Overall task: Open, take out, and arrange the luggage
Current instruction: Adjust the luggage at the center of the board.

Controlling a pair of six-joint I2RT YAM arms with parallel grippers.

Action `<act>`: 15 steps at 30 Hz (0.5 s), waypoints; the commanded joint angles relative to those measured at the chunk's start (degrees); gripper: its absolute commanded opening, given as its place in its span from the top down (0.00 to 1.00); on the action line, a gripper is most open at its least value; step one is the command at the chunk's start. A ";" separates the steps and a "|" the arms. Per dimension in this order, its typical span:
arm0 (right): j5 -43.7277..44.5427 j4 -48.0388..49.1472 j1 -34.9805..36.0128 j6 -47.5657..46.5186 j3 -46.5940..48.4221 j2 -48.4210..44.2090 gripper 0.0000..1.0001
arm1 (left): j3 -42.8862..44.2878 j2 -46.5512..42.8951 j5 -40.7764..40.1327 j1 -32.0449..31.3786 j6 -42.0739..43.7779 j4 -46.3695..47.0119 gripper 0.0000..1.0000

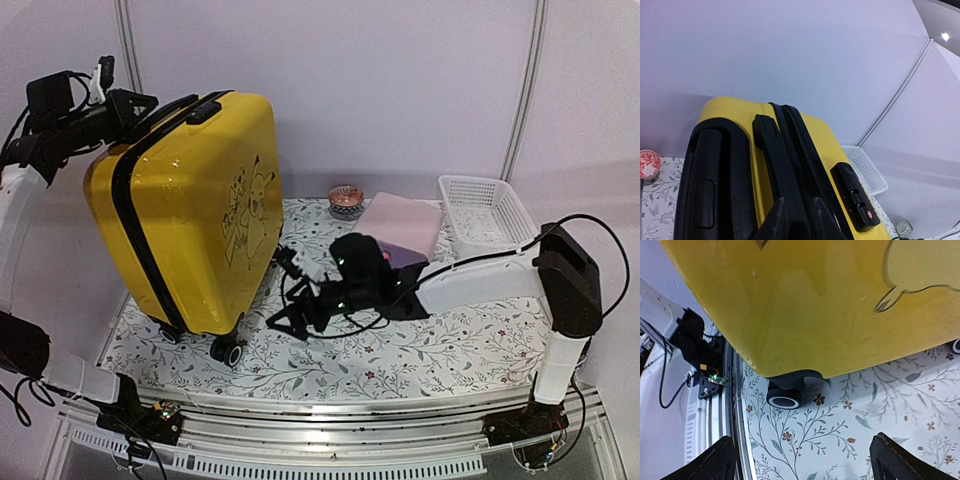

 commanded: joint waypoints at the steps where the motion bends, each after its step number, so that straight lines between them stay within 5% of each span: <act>1: 13.97 3.32 5.68 -5.07 -0.28 6.29 0.05 | -2.81 2.03 5.02 -1.87 -1.69 -8.47 1.00; 7: 21.25 11.88 8.97 1.53 -2.86 8.39 0.05 | -3.47 2.02 3.50 -4.86 -2.65 -7.07 1.00; 15: 15.85 14.67 4.90 4.31 -7.53 4.31 0.05 | 1.13 4.44 -6.03 -15.46 -2.15 -9.75 1.00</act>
